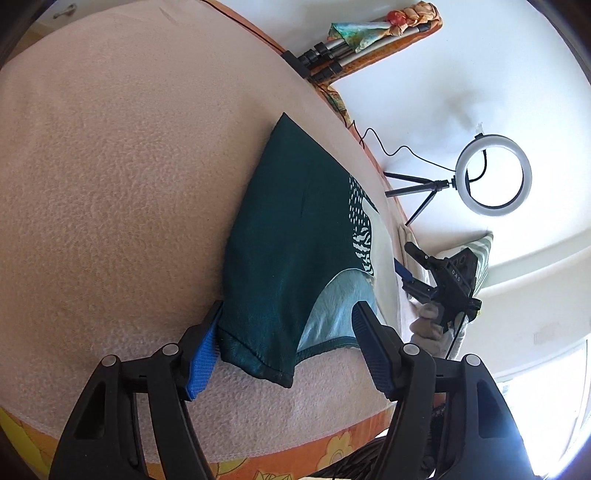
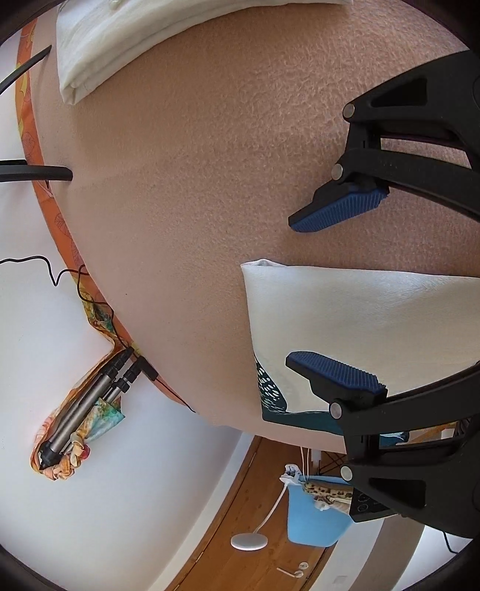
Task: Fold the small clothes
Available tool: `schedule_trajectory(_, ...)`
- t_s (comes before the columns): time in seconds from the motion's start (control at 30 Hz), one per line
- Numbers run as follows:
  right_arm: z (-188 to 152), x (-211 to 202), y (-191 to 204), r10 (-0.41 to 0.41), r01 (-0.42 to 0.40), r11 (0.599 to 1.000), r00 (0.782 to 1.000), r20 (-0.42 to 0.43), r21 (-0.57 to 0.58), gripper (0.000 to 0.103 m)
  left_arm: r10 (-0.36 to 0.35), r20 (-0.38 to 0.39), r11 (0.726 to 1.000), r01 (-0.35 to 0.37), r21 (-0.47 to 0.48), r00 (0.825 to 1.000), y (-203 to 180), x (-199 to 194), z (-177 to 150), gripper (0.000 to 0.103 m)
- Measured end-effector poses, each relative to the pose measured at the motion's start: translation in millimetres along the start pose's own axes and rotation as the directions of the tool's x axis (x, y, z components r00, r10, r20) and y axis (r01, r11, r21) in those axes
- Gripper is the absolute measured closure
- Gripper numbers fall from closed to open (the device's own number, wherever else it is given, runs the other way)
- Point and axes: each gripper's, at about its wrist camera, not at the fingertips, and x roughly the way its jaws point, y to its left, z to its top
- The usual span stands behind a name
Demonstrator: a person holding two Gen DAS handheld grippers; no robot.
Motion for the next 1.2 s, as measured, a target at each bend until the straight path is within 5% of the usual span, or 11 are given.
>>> schedule_trajectory(0.27, 8, 15, 4, 0.061, -0.061, 0.998, 0.998, 0.02, 0.003, 0.033, -0.029, -0.009, 0.999, 0.029, 0.026, 1.0, -13, 19, 4, 0.039)
schedule_trajectory(0.53, 10, 29, 11, 0.102, -0.102, 0.995, 0.995, 0.005, 0.009, 0.044, -0.017, -0.051, 0.998, 0.019, 0.056, 0.999, -23, 42, 4, 0.073)
schedule_trajectory(0.6, 10, 33, 15, 0.091, -0.091, 0.996, 0.996, -0.008, 0.001, 0.06, 0.004, -0.05, 0.997, 0.0, 0.073, 0.999, -24, 44, 4, 0.085)
schedule_trajectory(0.7, 8, 39, 19, 0.051, -0.052, 0.999, 0.998, -0.03, -0.008, 0.09, 0.017, -0.047, 0.997, -0.013, 0.078, 0.999, -24, 44, 2, 0.09)
schedule_trajectory(0.73, 7, 40, 21, 0.038, -0.039, 0.999, 0.999, -0.03, -0.016, 0.092, 0.02, -0.044, 0.997, -0.017, 0.081, 0.999, -23, 44, 2, 0.091)
schedule_trajectory(1.2, 8, 8, 75, -0.043, 0.053, 0.986, 0.997, 0.07, -0.158, 0.097, 0.074, 0.048, 0.952, -0.084, 0.294, 0.996, -54, 42, -10, 0.098)
